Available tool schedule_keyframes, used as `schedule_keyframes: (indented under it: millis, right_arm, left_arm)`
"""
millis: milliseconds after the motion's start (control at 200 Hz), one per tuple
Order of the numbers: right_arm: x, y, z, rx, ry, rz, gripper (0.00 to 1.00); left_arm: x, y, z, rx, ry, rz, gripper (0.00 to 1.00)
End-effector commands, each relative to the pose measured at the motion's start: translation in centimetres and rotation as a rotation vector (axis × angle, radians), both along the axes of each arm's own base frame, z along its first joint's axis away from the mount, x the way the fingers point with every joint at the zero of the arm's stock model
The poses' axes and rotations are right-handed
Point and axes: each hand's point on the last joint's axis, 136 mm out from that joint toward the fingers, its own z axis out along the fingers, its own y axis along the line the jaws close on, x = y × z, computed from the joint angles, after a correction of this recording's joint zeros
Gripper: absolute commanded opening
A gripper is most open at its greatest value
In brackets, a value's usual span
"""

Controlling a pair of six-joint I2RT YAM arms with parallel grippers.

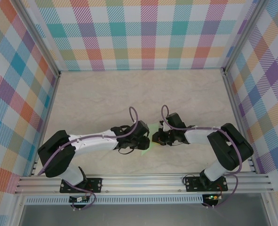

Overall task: Fold a paper plane with a square sheet of paper (pick it up from the middle)
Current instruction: Fourth fold the wing at the center of the table.

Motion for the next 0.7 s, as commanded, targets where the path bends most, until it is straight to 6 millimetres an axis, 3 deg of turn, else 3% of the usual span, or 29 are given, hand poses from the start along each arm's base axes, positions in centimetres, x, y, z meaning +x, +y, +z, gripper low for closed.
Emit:
schedule_keyframes:
  millis: [0,385,695]
  right_arm:
    - [0.2,0.9,1.4,0.039,0.003,0.023,0.07]
    - [0.4,1.2,2.5,0.046,0.039,0.003,0.08]
    - [0.4,1.1,2.5,0.039,0.047,0.004,0.09]
  left_arm:
    - [-0.2,0.8,-0.9,0.096,-0.078,0.037,0.38]
    - [-0.9,0.0,-2.0,0.277,-0.203,0.034,0.42]
    - [-0.3,0.4,-2.4,0.347,-0.257,0.074,0.31]
